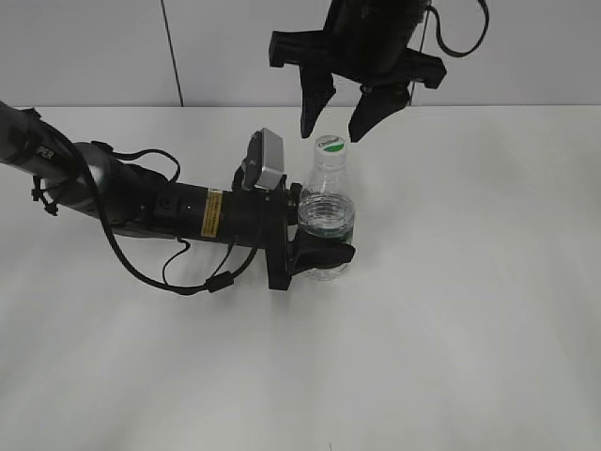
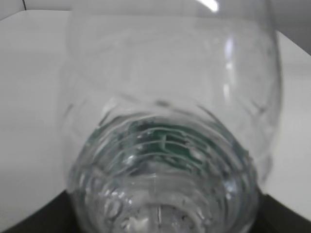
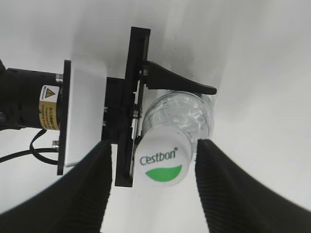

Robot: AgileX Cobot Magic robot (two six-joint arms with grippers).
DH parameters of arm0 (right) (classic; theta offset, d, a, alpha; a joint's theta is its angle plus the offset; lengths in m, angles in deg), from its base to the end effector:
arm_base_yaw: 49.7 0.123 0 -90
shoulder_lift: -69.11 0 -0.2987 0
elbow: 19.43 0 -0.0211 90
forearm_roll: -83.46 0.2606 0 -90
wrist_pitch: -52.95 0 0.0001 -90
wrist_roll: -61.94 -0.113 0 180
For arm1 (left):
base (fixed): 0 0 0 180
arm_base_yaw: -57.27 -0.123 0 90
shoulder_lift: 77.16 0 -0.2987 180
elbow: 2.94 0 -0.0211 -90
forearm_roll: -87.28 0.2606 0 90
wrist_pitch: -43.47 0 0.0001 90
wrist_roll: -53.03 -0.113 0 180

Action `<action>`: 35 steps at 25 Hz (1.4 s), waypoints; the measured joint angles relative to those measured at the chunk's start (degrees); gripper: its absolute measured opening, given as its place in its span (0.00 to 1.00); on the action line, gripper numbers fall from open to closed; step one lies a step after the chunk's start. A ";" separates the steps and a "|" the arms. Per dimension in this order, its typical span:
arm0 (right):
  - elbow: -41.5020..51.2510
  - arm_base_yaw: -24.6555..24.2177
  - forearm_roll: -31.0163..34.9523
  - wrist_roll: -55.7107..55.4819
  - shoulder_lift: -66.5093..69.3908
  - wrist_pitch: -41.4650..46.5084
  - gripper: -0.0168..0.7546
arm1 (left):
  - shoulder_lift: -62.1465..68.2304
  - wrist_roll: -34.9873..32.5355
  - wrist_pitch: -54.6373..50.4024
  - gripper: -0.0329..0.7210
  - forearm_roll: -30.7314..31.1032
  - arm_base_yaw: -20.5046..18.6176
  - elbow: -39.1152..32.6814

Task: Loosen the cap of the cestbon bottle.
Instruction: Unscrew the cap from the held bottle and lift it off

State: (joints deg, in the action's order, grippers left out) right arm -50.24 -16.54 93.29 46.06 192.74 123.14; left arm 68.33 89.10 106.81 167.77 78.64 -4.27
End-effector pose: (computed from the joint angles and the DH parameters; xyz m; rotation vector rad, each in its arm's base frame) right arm 0.3749 0.2667 0.2734 -0.3887 2.8889 0.4067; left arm 0.3811 -0.2560 0.0523 1.3886 1.4641 -1.0561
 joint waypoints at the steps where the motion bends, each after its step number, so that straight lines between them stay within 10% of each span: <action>1: 0.00 0.00 0.00 -0.40 0.21 0.00 0.56 | -0.05 0.00 -0.06 0.59 0.00 0.00 0.00; 35: 2.09 0.00 -0.32 -1.92 1.58 -0.12 0.44 | -0.31 0.20 -0.99 0.59 0.05 0.00 0.00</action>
State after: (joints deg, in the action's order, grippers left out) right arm -48.15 -16.54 92.97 44.14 194.32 123.02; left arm 68.02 89.30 105.81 167.82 78.64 -4.27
